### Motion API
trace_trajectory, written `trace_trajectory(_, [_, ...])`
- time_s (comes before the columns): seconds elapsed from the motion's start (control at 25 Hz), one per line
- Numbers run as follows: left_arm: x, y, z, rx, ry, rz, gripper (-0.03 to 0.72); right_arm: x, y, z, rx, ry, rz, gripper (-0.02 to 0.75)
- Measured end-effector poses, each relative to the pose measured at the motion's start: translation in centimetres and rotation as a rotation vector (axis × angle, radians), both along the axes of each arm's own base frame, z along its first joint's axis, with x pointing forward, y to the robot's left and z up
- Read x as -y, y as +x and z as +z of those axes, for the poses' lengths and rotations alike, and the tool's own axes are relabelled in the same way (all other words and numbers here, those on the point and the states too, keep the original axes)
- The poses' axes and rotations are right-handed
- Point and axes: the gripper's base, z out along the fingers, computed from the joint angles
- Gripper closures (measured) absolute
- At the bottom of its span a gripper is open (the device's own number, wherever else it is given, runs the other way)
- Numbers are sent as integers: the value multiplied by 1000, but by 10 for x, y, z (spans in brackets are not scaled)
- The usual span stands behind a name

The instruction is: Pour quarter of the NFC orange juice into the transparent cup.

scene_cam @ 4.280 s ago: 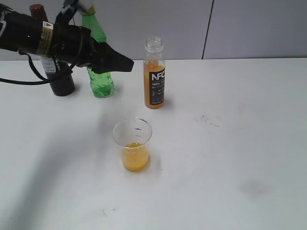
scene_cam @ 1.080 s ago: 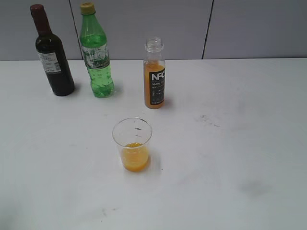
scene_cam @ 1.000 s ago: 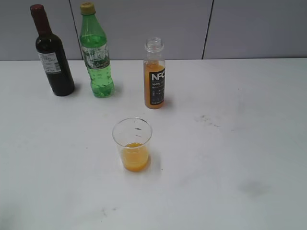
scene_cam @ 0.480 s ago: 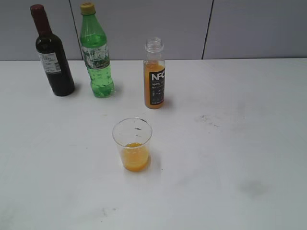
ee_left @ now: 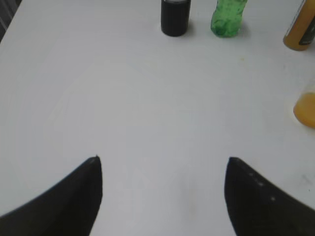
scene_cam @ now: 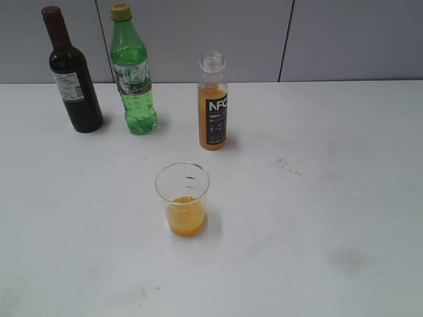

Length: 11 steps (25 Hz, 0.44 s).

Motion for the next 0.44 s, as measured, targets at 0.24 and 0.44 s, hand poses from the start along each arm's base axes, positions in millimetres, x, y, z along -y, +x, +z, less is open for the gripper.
trace_trajectory(0.24, [0, -10, 0, 64, 0, 0, 98, 0, 0, 0, 0, 0, 0, 148])
trace_trajectory(0.44, [0, -11, 0, 70, 0, 0, 98, 0, 0, 0, 0, 0, 0, 148])
